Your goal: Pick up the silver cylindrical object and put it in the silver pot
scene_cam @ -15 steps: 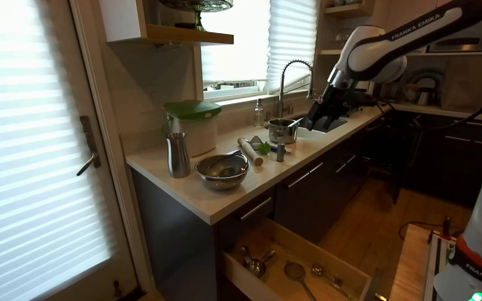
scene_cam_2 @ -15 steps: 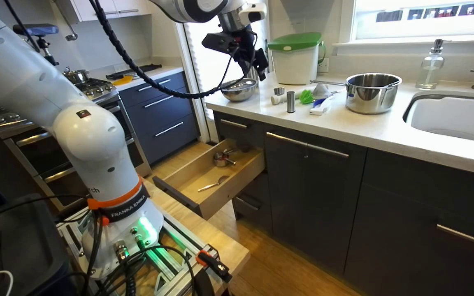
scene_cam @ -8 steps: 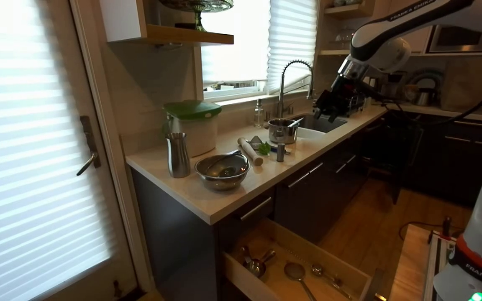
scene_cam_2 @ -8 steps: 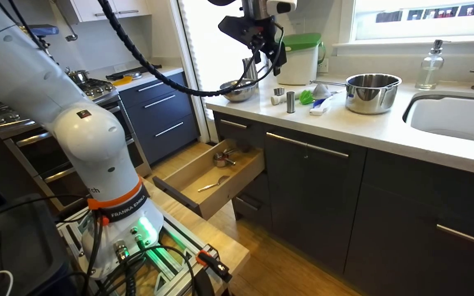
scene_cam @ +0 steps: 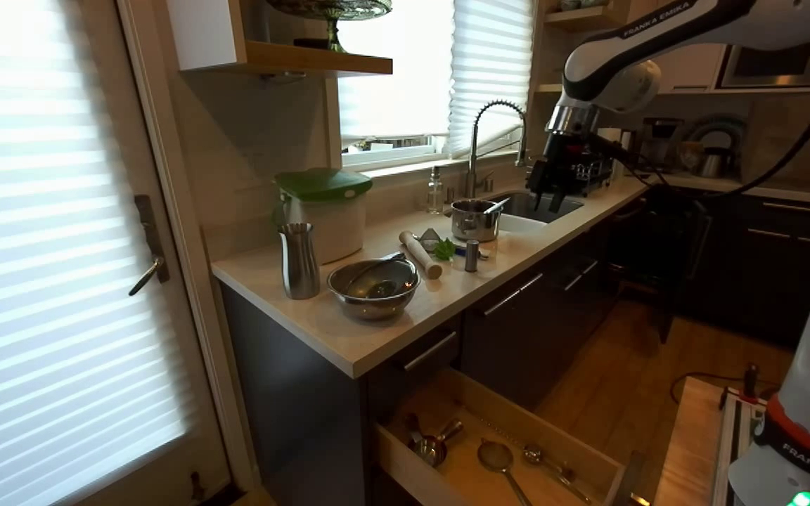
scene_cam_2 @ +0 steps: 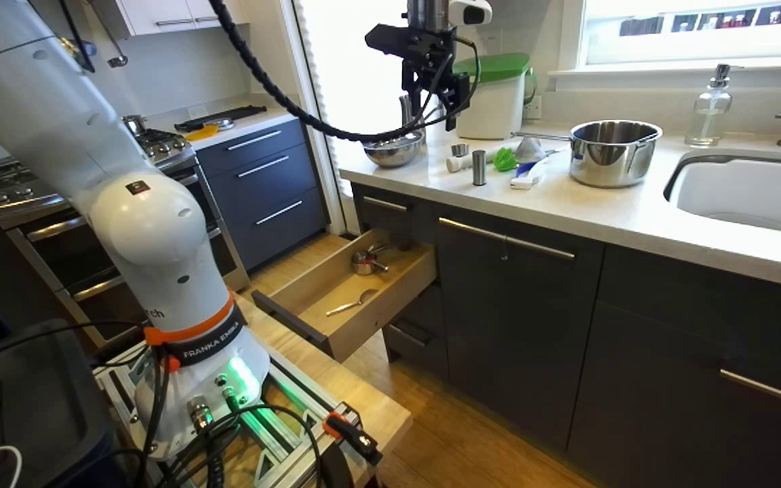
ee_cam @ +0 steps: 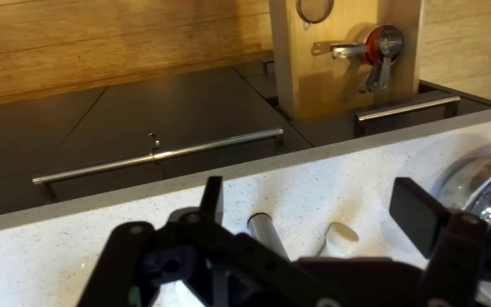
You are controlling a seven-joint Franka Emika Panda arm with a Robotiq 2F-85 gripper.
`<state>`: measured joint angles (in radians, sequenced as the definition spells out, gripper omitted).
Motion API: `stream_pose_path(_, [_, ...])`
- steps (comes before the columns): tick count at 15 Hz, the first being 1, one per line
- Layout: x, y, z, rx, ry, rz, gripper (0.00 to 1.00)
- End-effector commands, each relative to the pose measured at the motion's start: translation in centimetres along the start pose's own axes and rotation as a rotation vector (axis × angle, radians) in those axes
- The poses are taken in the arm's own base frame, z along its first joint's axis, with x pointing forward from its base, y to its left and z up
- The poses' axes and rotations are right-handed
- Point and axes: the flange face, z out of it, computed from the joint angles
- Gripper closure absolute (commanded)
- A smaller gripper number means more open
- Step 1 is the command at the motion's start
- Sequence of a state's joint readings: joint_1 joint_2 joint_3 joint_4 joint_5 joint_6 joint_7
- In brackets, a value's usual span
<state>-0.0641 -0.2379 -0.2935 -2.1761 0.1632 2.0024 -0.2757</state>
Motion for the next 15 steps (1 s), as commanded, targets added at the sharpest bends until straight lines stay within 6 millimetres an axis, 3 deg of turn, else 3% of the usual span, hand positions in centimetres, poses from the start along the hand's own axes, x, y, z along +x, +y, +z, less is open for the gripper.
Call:
stream_pose_path(1, [5.3, 1.9, 1.1, -0.177, -0.068, -0.040, 0.00])
stream_pose_path(3, [8.1, 2.5, 1.5, -0.255, -0.052, -0.080, 0.00])
stream_pose_path(8, [13.7, -1.2, 3.8, -0.168, 0.105, -0.183, 0.00])
stream_pose_path(9, [14.2, -1.9, 4.2, -0.131, 0.112, -0.192, 0.00])
stream_pose_path(10, [12.8, -1.8, 3.5, -0.178, 0.089, -0.173, 0.00])
stream_pose_path(15, [14.9, -2.6, 5.7, -0.156, 0.094, -0.189, 0.00])
